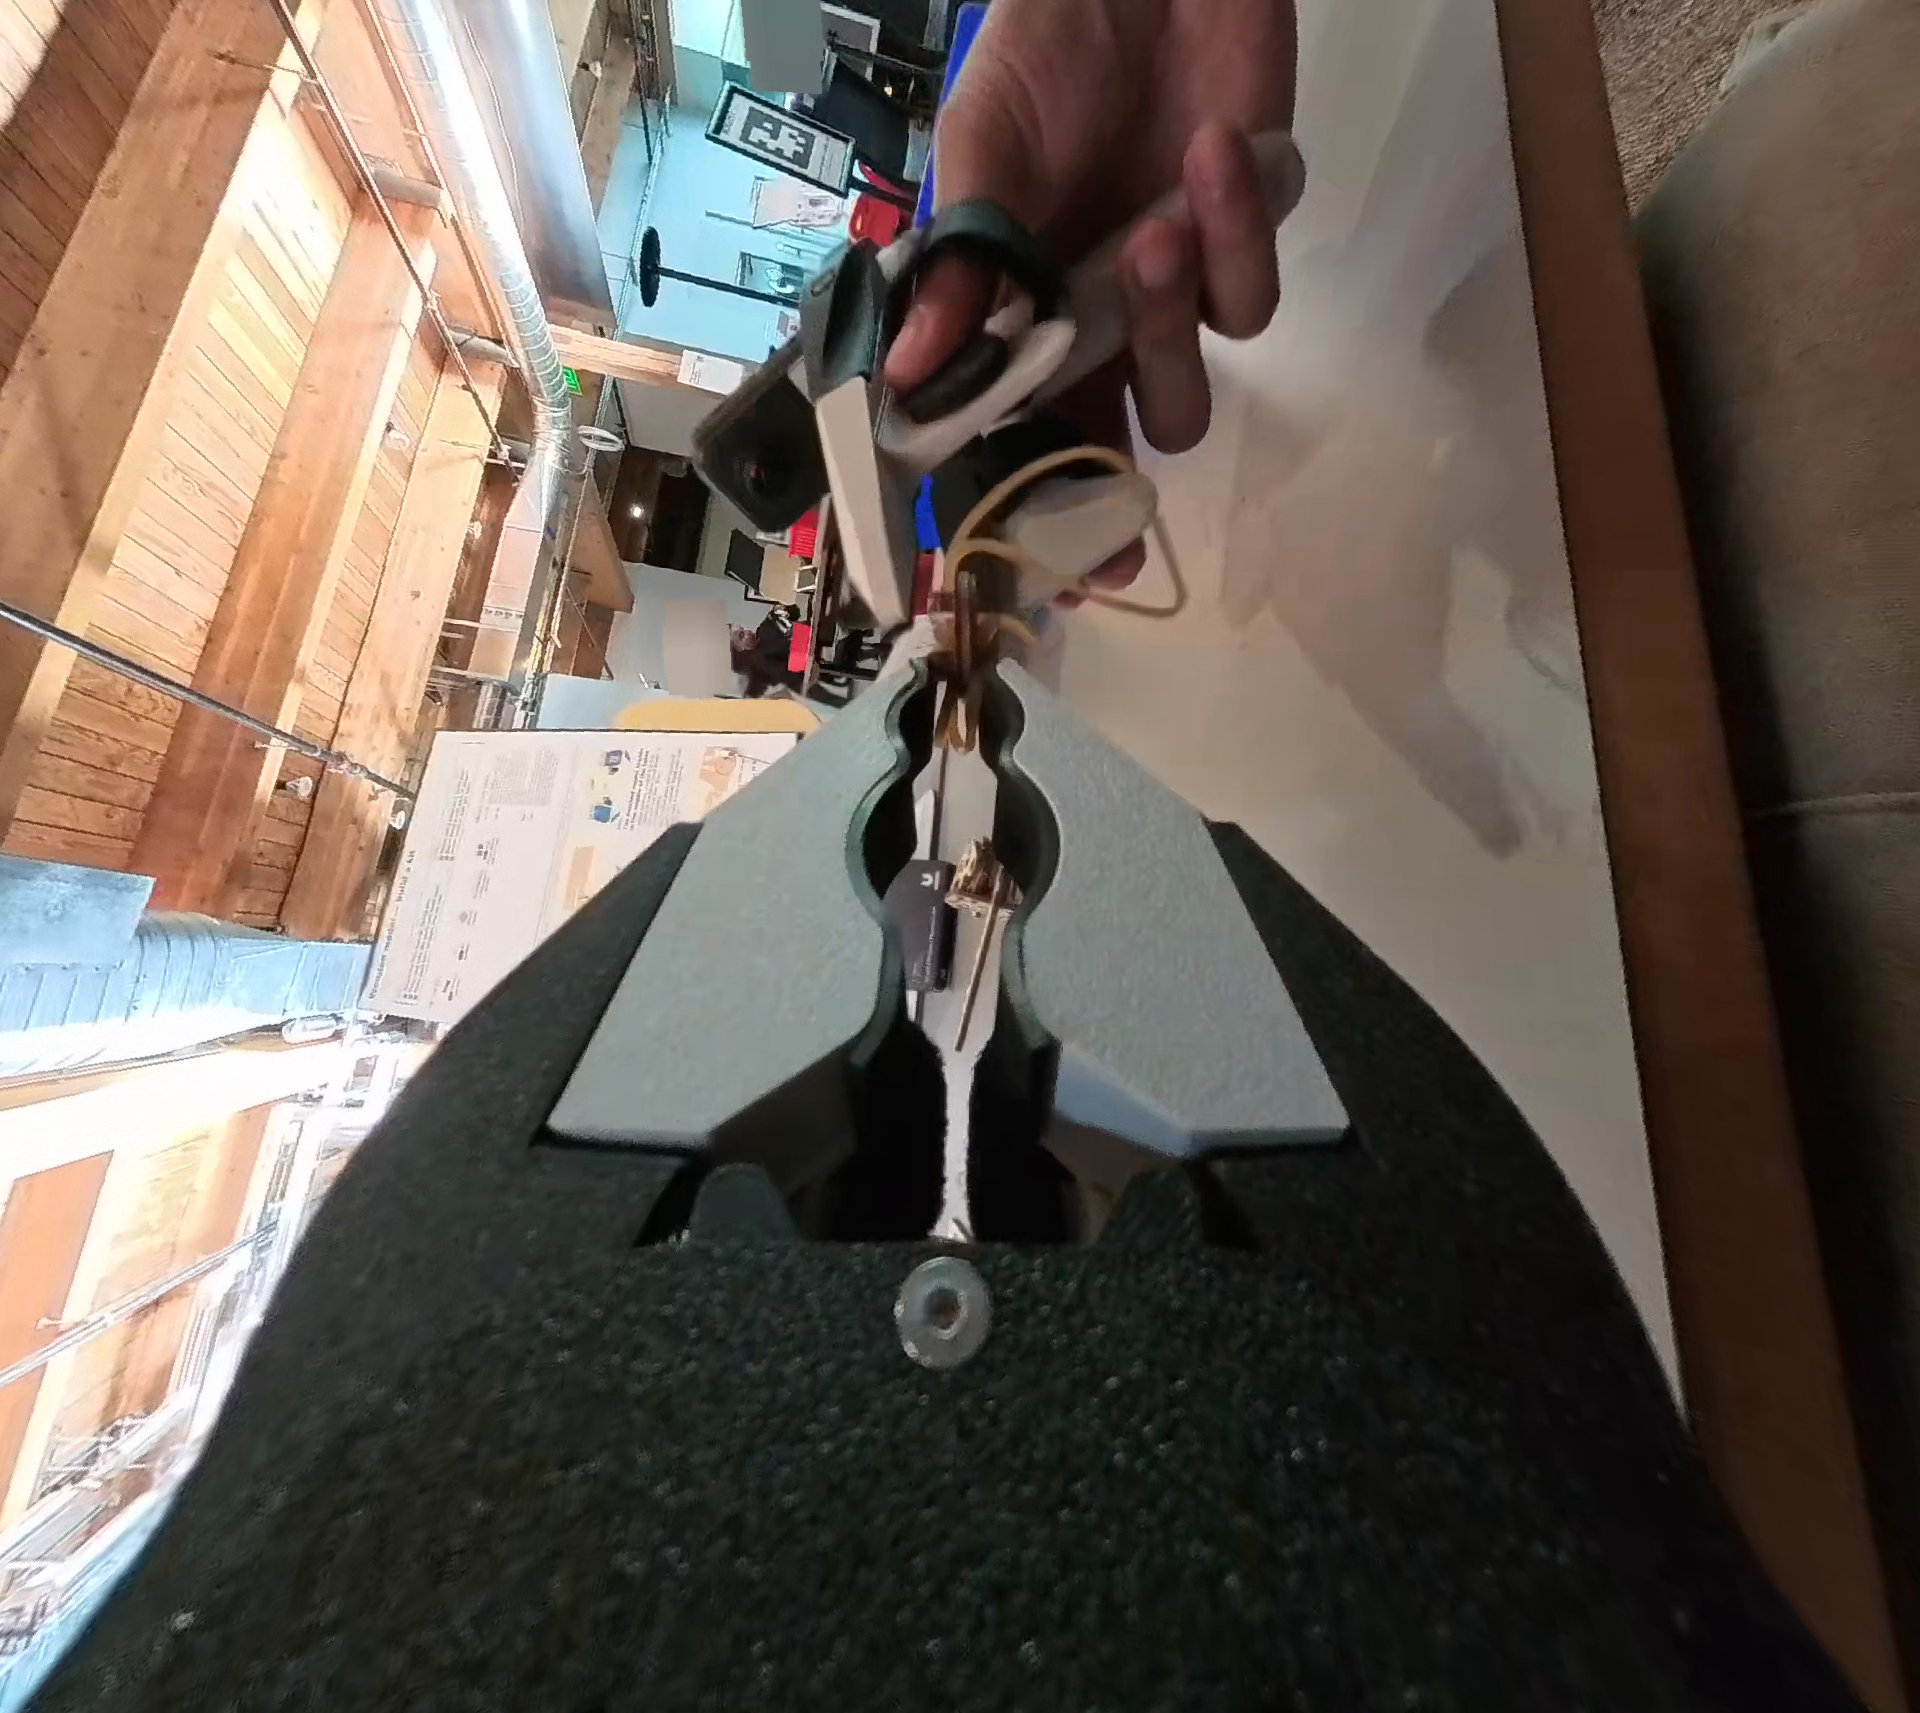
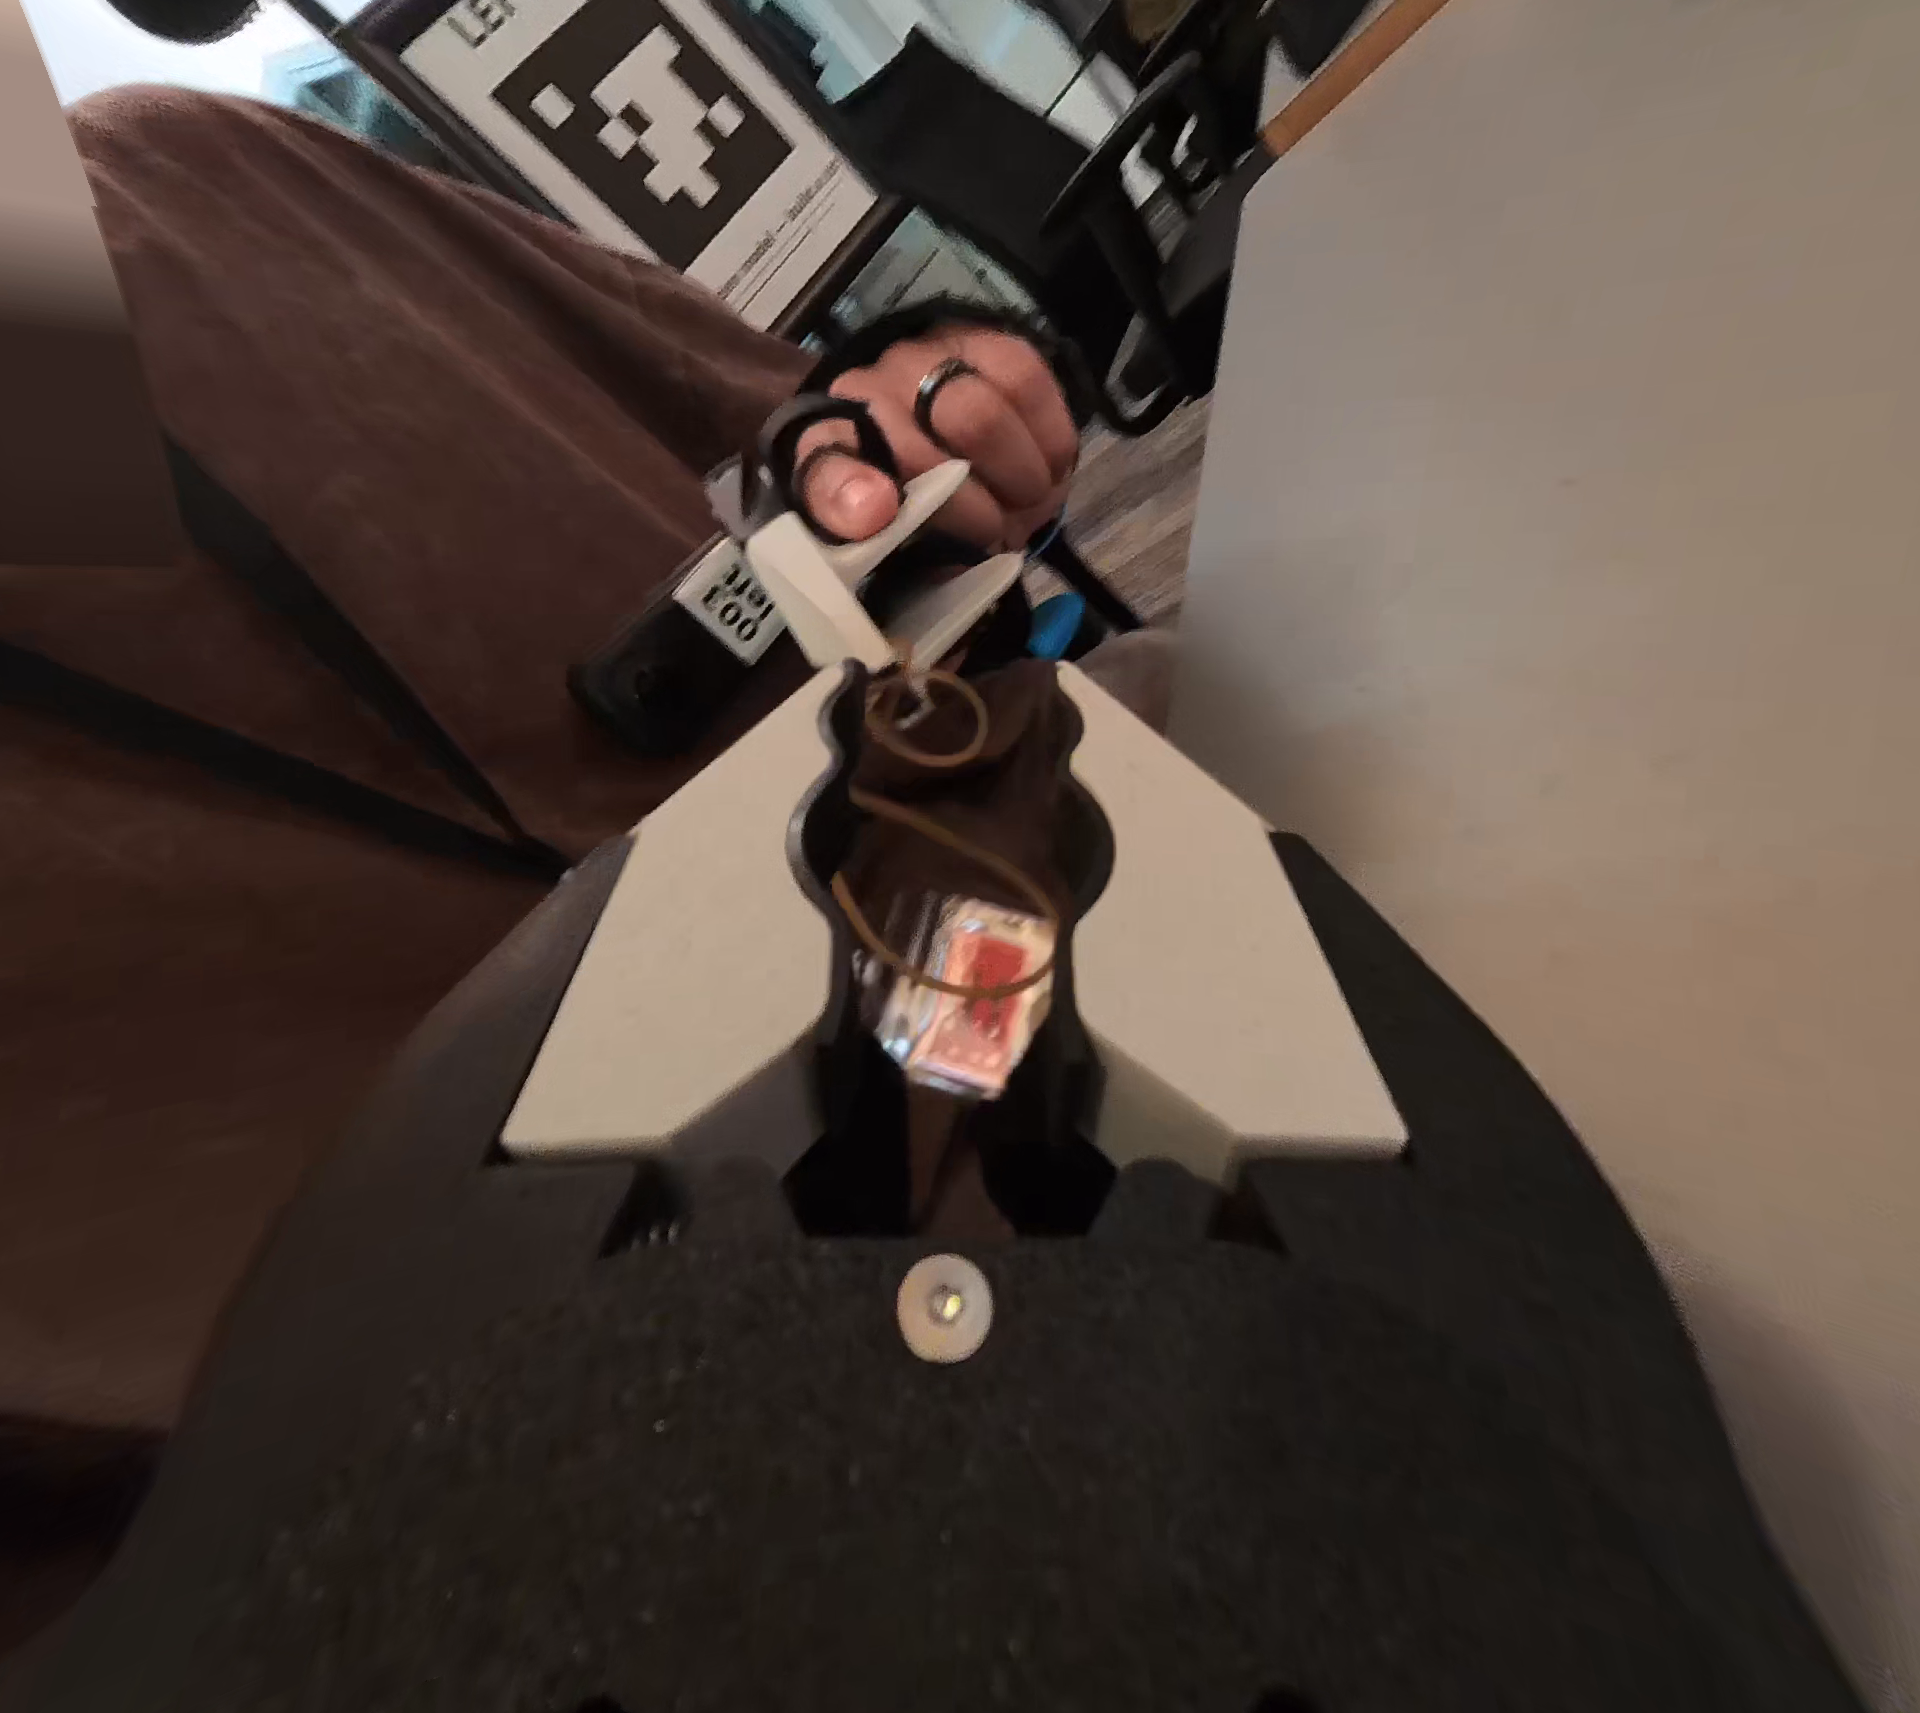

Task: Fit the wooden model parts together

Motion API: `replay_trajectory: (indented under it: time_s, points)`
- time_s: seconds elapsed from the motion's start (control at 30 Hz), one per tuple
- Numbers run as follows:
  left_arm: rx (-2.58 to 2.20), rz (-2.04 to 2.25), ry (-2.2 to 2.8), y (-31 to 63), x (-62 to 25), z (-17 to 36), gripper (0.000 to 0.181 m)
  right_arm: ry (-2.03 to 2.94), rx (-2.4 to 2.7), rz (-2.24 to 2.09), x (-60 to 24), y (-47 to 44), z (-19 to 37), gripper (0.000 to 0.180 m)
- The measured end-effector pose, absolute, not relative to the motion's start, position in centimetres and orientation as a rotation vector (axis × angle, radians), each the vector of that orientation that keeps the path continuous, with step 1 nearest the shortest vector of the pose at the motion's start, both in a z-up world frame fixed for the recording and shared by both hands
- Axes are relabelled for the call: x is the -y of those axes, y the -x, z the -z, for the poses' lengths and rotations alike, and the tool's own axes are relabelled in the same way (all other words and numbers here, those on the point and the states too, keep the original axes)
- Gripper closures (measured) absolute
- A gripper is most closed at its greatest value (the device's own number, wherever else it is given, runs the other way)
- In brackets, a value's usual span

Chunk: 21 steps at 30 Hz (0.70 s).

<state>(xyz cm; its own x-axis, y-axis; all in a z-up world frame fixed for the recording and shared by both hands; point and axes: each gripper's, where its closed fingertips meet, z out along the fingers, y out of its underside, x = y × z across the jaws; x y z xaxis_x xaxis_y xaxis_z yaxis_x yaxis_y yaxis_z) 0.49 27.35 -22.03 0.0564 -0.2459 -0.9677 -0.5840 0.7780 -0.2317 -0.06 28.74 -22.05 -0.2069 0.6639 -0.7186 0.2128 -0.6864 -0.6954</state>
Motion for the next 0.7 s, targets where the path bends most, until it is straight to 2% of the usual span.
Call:
replay_trajectory:
  time_s: [0.13,0.23,0.47,0.6,0.7]
  points:
    - [-1.530,-0.289,0.693,-0.5,-27.1,22.0,0.176,1.670,1.023,-1.916,-29.2,0.0,21.0,0.150]
    - [-1.519,-0.273,0.707,-0.4,-27.2,21.8,0.176,1.746,1.142,-1.819,-28.6,-0.6,22.6,0.151]
    - [-1.523,-0.251,0.696,-0.5,-26.7,21.7,0.176,1.609,1.269,-1.908,-26.0,-0.2,22.2,0.152]
    - [-1.530,-0.252,0.707,-0.3,-26.9,21.9,0.176,1.595,1.304,-1.752,-26.8,0.1,22.1,0.180]
    - [-1.529,-0.252,0.709,-0.4,-26.9,21.9,0.176,1.602,1.312,-1.722,-27.2,-0.3,21.6,0.180]
